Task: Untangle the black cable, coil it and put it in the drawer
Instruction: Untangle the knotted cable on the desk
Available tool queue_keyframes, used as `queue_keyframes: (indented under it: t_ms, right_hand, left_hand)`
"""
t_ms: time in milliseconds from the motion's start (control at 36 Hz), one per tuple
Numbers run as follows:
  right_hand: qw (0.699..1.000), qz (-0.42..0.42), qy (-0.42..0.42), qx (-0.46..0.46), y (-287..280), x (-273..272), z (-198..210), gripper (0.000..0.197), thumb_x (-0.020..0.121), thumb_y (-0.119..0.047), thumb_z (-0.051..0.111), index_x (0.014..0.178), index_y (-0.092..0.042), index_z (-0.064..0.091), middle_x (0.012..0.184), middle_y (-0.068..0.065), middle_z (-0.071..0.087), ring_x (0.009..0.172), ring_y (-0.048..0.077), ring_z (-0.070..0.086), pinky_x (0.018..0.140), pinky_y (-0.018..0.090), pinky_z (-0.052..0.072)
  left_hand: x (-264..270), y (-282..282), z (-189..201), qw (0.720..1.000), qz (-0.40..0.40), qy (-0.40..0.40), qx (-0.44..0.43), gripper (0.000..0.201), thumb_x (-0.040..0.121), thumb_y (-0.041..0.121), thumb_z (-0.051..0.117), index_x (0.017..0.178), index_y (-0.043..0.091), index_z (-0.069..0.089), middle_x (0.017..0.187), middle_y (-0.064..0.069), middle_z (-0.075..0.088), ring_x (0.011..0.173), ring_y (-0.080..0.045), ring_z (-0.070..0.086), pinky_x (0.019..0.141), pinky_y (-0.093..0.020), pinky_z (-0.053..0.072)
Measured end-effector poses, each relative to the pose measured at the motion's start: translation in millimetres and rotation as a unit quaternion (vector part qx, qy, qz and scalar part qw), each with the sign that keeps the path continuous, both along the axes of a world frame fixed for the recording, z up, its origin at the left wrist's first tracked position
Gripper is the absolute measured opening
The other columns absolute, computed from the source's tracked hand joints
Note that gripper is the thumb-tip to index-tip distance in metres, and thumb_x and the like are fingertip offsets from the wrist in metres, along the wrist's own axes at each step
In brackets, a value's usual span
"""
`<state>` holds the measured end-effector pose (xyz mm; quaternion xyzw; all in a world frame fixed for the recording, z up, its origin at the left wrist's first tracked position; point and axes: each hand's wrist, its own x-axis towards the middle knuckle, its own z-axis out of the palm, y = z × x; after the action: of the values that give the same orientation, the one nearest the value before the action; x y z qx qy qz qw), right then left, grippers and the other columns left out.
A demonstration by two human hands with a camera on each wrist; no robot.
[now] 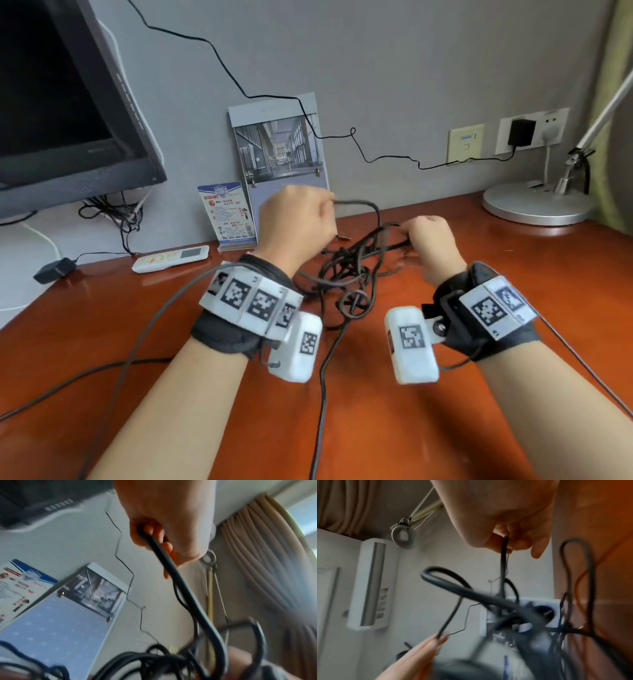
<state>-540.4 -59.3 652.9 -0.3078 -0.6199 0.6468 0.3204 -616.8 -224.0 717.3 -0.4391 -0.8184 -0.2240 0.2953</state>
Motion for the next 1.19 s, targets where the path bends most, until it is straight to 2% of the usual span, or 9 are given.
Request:
queue_keyframes:
  t_ms: [139,222,389,444,667,778,861,972,1194]
  right_hand:
    - [1.0,-0.022,-0.019,0.007,10.4,3.1,-15.1,0.02,0.085,0.0,0.044,0.075,-0.013,0.054,0.064,0.008,0.048,0.044,0.019,0.044,0.047,0.027,0.042]
    - [0.999,-0.044,0.017,-0.007,9.2,-0.9,-13.5,0.026,0.087,0.002,0.039,0.07,-0.017,0.046,0.059,0.005,0.039,0.029,0.011,0.036,0.047,0.022,0.032]
    - [0.993,-0.11,0.036,-0.031,17.8,9.3,-17.8,0.028,0.085,-0.002,0.04,0.067,-0.019,0.053,0.059,0.004,0.043,0.028,0.007,0.035,0.047,0.022,0.038]
    - [0.994,-0.101,0.031,-0.01,18.8,11.3,-16.6,0.028,0.085,-0.001,0.04,0.069,-0.019,0.053,0.059,0.003,0.044,0.029,0.007,0.035,0.043,0.02,0.038]
    - [0.988,-0.11,0.025,0.107,8.4,9.3,-5.4,0.028,0.09,-0.008,0.045,0.069,-0.023,0.055,0.064,0.0,0.049,0.046,0.017,0.047,0.041,0.021,0.039]
    - [0.978,-0.1,0.022,0.184,3.0,8.8,1.3,0.02,0.091,-0.005,0.042,0.081,-0.015,0.057,0.068,0.0,0.053,0.041,0.012,0.051,0.035,0.014,0.038]
    - [0.967,-0.093,0.023,0.237,-2.7,6.8,7.0,0.018,0.09,-0.004,0.042,0.082,-0.013,0.056,0.065,-0.004,0.052,0.034,0.005,0.05,0.036,0.011,0.036]
    - [0.955,-0.082,0.024,0.284,-13.1,2.9,12.8,0.019,0.087,-0.003,0.043,0.08,-0.015,0.057,0.063,-0.004,0.052,0.052,0.019,0.055,0.058,0.031,0.046]
    - [0.947,-0.061,0.037,0.315,-25.2,3.9,19.5,0.021,0.083,-0.001,0.044,0.082,-0.014,0.06,0.058,-0.012,0.05,0.058,0.016,0.049,0.053,0.022,0.036]
  left_hand:
    - [-23.6,-21.7,14.9,0.98,-0.03,-0.133,0.144,0.024,0.089,0.007,0.052,0.088,0.013,0.076,0.073,0.007,0.068,0.053,0.003,0.048,0.054,-0.01,0.038]
    - [-29.7,-26.0,17.7,0.941,-0.043,-0.257,0.218,0.03,0.092,0.005,0.048,0.075,0.022,0.065,0.068,0.01,0.061,0.046,-0.005,0.037,0.054,-0.023,0.036]
    - [-44.4,-51.9,26.2,0.637,-0.13,-0.596,0.472,0.03,0.098,0.005,0.03,0.074,0.017,0.044,0.037,0.01,0.03,0.033,-0.005,0.027,0.053,-0.021,0.027]
    - [-48.7,-58.8,24.4,0.59,-0.118,-0.635,0.484,0.032,0.096,0.01,0.028,0.069,0.019,0.042,0.039,0.009,0.03,0.038,-0.007,0.028,0.055,-0.023,0.026]
    - [-50.6,-48.8,21.2,0.798,0.072,-0.564,0.201,0.027,0.09,0.022,0.041,0.063,0.021,0.038,0.055,0.005,0.042,0.056,-0.014,0.044,0.06,-0.026,0.03]
    - [-54.6,-36.0,26.6,0.907,0.15,-0.372,0.126,0.027,0.085,0.008,0.047,0.111,0.003,0.051,0.125,-0.018,0.051,0.115,-0.032,0.051,0.091,-0.037,0.043]
    - [-26.4,-18.9,34.3,0.982,0.057,-0.122,0.133,0.051,0.078,-0.005,0.046,0.127,0.006,0.044,0.134,-0.013,0.036,0.126,-0.026,0.036,0.106,-0.029,0.027]
    - [7.9,11.4,35.2,0.985,-0.151,-0.022,-0.078,0.037,0.082,-0.006,0.042,0.11,0.014,0.055,0.115,-0.003,0.051,0.109,-0.021,0.05,0.098,-0.038,0.04]
    - [6.2,41.0,16.4,0.953,-0.108,-0.127,-0.252,0.016,0.084,0.012,0.057,0.089,0.019,0.07,0.081,0.005,0.061,0.089,-0.019,0.062,0.083,-0.036,0.051]
